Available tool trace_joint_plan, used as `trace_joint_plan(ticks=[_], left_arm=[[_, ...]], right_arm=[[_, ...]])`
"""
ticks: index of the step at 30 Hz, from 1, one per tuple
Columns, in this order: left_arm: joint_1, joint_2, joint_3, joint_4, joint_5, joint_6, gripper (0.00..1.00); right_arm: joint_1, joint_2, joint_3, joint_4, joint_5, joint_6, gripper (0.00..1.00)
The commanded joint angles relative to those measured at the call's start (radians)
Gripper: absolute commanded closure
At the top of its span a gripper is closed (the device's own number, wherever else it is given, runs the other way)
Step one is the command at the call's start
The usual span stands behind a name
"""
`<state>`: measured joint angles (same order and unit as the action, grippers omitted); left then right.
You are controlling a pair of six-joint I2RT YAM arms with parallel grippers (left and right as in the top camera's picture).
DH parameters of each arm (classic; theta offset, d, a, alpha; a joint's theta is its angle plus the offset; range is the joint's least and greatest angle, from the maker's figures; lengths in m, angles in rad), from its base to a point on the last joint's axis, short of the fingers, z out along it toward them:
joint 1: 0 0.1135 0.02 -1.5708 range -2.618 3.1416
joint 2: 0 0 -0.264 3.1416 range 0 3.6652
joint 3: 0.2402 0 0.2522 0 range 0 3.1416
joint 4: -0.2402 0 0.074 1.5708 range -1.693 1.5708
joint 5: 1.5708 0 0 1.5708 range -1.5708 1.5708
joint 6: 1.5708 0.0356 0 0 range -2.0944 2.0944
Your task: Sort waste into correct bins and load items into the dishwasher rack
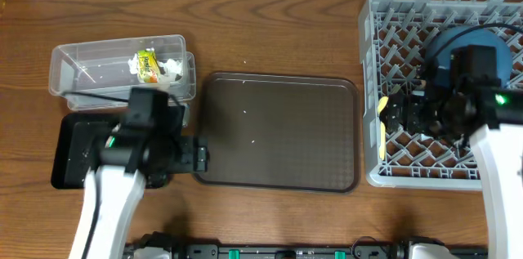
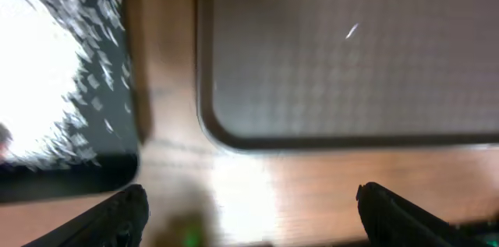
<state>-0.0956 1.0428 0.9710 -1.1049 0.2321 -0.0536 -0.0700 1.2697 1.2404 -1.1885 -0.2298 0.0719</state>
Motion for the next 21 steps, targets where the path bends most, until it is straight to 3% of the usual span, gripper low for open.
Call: trace_joint_plan(ticks=[1,6,7,9,14,21], left_arm=[[0.0,-0.189,-0.02,0.029,-0.053,0.02,0.12],[0.001,-0.471,-0.06,0.1,-0.092,-0.007,0.12],[0.0,-0.519,-0.064,0.114,-0.092,-0.007,0.06],[0.001,-0.578,-0.065,0.137,-0.091,-0.007,0.05],[0.001,-0.653,-0.065,0.142,-0.091,-0.007,0.04],[0.001,-0.653,-0.065,0.115,-0.091,-0.007,0.04]], right_arm=[[-0.007,-0.156,-0.053,0.046,0.035,-0.023,0.01],[-0.008,-0.426,-0.228,0.187,0.05,-0.028,0.01],[-0.008,-0.476,-0.262,0.204,0.065,-0.028,0.01],[-0.008,-0.561,-0.316,0.214,0.088,-0.028,0.01],[-0.007,-0.677,-0.387,0.198,0.091,-0.021,0.01],[-0.007,-0.689,-0.389,0.11,0.091,-0.021,0.01]])
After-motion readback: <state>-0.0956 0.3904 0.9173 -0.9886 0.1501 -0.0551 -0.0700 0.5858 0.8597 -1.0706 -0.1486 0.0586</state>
